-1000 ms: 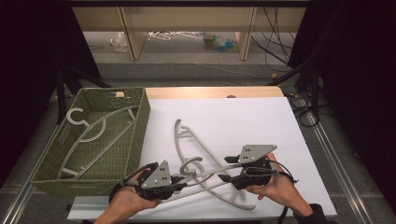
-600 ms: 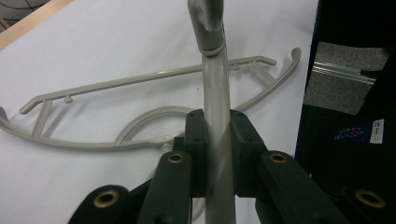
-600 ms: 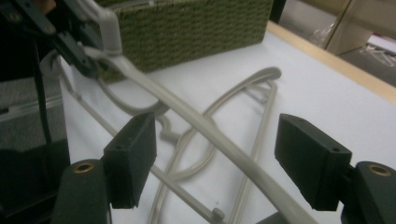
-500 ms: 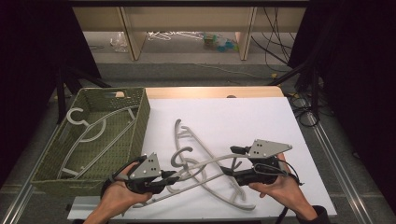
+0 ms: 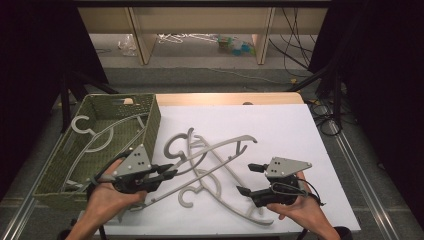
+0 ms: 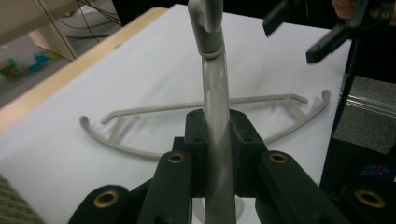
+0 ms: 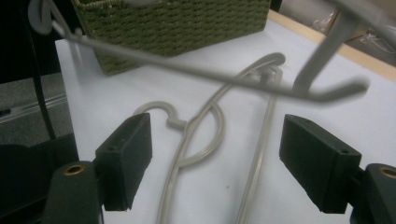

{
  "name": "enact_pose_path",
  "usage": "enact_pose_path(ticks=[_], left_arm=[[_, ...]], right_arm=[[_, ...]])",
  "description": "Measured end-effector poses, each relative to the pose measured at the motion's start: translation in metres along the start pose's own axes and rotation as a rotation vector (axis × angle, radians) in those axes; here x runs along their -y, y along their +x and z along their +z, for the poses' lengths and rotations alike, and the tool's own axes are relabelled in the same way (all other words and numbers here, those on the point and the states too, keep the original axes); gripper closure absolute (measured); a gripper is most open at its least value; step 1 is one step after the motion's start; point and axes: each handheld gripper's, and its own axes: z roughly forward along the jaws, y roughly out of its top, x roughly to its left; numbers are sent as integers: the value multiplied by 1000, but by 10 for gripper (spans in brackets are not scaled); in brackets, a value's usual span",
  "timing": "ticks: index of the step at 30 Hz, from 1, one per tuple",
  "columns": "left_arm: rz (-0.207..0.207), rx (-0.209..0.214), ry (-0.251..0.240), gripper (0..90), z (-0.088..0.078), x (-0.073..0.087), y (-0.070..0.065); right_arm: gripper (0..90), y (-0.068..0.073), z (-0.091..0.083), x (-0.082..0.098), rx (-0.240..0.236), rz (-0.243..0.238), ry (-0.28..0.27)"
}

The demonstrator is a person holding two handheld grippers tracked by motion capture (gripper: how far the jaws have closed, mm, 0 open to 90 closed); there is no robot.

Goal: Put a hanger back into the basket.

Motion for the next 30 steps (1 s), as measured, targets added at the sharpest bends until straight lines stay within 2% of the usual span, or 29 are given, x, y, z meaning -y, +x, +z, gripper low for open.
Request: enact_pose_path(ticks=[4, 5, 7, 8, 11, 22, 23, 24, 25, 30], left_arm=[[-5, -31, -46, 791, -20, -12, 9], [4, -37, -48, 791, -25, -15, 12], [-9, -62, -56, 791, -33, -19, 16], [-3, -70, -58, 791, -36, -21, 19], [-25, -93, -75, 791, -45, -22, 29], [-108, -206, -107, 791, -70, -8, 79], [-136, -221, -97, 791, -73, -6, 81], [-117, -225, -105, 791, -75, -5, 87], [-133, -234, -109, 791, -76, -3, 90], [-155, -281, -108, 791, -87, 5, 109]], right_arm=[[262, 1, 2, 4, -11, 6, 18], [262, 1, 2, 4, -14, 5, 19], [263, 1, 2, 6, -16, 9, 25], [263, 2, 3, 6, -15, 7, 19], [263, 1, 3, 8, -24, 14, 33], [258, 0, 5, 12, -21, 24, 46], [257, -1, 5, 12, -26, 25, 50], [255, -1, 6, 12, -24, 19, 50], [255, -1, 6, 12, -21, 18, 50], [253, -1, 5, 13, -22, 23, 51]])
